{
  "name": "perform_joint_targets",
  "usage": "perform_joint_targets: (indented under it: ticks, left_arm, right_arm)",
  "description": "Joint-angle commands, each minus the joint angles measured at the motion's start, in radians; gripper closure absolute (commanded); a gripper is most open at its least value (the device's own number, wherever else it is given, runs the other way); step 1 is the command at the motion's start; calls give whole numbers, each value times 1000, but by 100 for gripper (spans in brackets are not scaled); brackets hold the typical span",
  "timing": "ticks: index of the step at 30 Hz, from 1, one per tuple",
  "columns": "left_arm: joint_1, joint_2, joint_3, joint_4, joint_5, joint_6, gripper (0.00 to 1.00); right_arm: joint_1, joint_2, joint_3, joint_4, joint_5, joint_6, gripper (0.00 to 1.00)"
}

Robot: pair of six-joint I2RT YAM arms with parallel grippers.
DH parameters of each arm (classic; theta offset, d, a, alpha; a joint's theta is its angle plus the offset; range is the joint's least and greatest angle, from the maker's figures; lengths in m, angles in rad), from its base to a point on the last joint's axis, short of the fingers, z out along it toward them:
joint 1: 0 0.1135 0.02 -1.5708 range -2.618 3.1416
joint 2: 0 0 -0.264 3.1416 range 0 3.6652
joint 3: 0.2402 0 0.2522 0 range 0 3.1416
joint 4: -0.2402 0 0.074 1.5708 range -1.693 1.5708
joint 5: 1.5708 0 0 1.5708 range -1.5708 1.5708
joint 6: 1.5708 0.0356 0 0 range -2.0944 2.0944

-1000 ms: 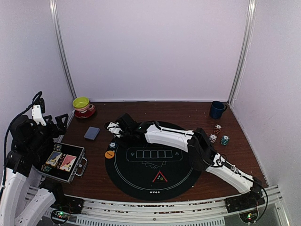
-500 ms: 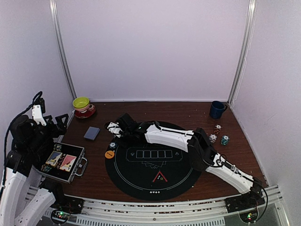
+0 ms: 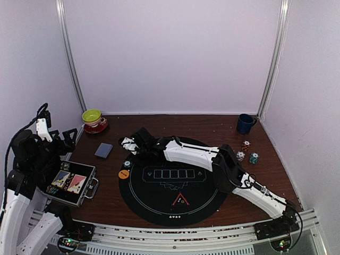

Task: Distribute texas hold em gaming equipment
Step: Place the poker chips pile in the big blind area, then pick up the pile of poker chips from the pile of poker chips.

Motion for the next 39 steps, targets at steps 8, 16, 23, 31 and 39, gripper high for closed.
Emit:
perform_joint_targets:
  ticks: [8, 16, 23, 31, 39]
  left_arm:
    - [8, 3, -6, 56, 2, 7, 2]
    - [7, 8, -7, 56, 3, 7, 2]
    - [8, 7, -7, 57, 5, 9, 2]
    - [8, -15, -2, 53, 10, 11, 2]
    - [8, -56, 0, 53, 8, 9, 2]
  right_arm:
    - [-7, -133, -14, -70, 92, -61, 35]
    - [-26, -412, -288, -81, 104, -54, 24]
    - [-156, -778, -638, -196, -3, -6, 3]
    - [-472, -987, -907, -278, -52, -13, 0]
    - [-621, -1064, -1118, -253, -4, 8, 0]
